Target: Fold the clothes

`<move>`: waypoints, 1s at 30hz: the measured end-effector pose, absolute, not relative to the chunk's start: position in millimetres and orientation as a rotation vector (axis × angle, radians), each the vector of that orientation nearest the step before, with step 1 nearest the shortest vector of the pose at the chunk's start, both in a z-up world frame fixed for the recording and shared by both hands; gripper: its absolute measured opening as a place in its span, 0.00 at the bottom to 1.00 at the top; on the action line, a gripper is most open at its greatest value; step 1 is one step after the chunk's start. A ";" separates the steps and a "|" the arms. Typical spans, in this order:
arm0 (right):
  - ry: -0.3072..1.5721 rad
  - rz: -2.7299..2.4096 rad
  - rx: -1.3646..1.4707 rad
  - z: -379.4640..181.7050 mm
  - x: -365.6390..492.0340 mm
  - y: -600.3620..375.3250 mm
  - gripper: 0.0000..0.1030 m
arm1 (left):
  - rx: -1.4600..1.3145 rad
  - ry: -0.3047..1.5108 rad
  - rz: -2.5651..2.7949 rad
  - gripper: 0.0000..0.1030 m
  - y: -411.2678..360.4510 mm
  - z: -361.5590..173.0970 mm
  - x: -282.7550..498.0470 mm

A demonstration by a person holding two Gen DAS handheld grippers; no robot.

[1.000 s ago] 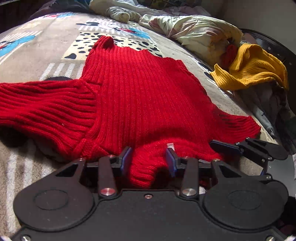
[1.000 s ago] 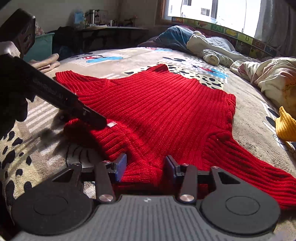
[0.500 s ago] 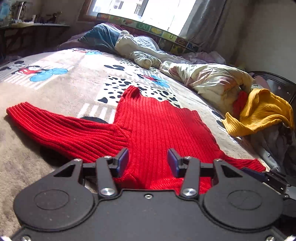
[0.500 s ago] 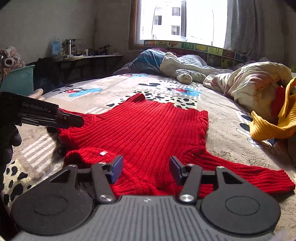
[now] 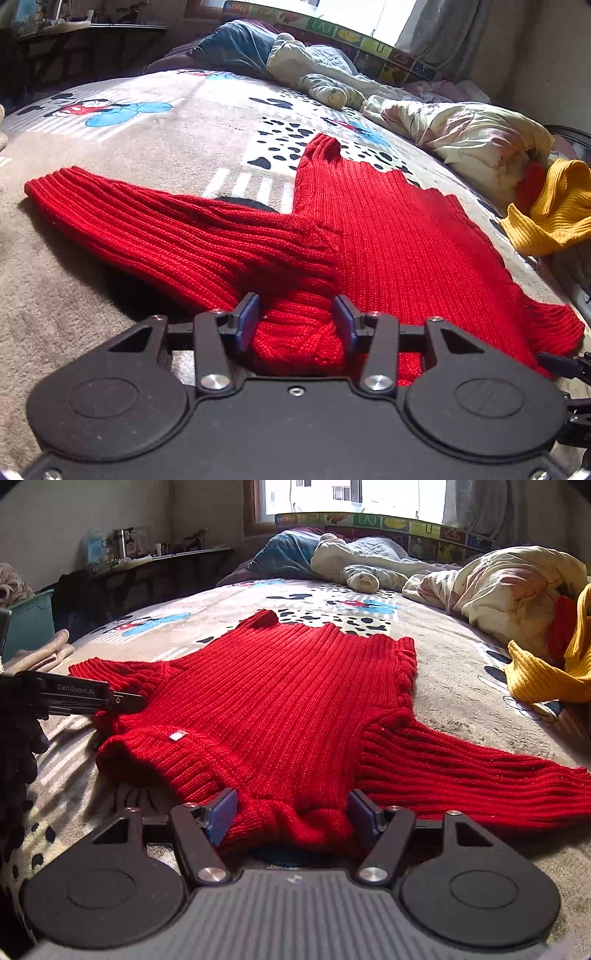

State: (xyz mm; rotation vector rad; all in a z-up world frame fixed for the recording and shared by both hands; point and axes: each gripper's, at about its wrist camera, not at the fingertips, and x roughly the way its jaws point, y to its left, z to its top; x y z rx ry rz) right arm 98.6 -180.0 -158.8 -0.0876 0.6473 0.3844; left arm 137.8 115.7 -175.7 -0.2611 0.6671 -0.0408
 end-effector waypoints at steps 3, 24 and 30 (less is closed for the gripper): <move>0.593 0.361 -0.072 -148.4 83.1 -188.6 0.63 | -0.359 0.624 -0.064 0.42 119.2 -156.5 132.1; 0.505 0.276 0.226 -144.8 76.7 -209.2 0.50 | -0.018 0.629 -0.219 0.56 27.6 -187.8 85.8; 0.658 0.287 -0.050 -165.9 94.0 -168.7 0.49 | -0.072 0.600 -0.102 0.54 45.3 -165.9 82.2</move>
